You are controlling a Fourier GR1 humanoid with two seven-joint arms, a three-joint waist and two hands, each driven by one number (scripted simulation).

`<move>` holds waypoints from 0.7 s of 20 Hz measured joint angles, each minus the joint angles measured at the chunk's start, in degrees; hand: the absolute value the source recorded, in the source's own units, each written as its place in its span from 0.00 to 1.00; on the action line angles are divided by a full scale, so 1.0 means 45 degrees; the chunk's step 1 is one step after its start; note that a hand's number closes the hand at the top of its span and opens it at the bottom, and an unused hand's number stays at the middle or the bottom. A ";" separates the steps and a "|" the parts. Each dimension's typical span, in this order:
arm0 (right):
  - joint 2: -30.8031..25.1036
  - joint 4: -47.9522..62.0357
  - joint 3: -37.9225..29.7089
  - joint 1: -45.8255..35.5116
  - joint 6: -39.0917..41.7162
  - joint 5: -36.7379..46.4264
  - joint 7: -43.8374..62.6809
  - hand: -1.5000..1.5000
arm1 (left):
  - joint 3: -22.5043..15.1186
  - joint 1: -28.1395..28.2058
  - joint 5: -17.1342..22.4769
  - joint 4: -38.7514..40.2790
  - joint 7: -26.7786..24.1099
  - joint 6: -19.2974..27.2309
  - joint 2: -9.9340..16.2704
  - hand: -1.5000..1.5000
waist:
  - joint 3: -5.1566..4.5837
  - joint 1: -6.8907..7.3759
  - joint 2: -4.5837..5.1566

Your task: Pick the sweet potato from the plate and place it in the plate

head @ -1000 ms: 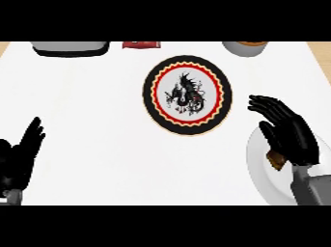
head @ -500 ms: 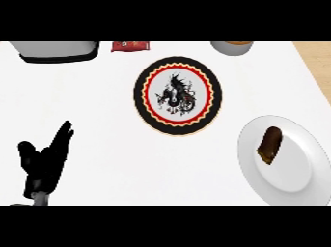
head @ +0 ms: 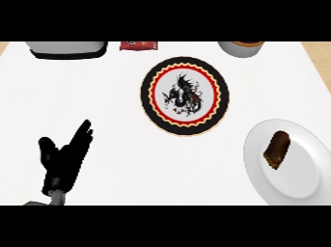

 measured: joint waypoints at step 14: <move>0.0557 -0.1223 0.3765 -0.2791 0.6017 0.0617 0.6876 0.00 | -0.0130 -0.0497 -0.0148 0.0320 0.0069 -0.0471 -0.0317 0.50 | 0.0040 0.0612 0.0130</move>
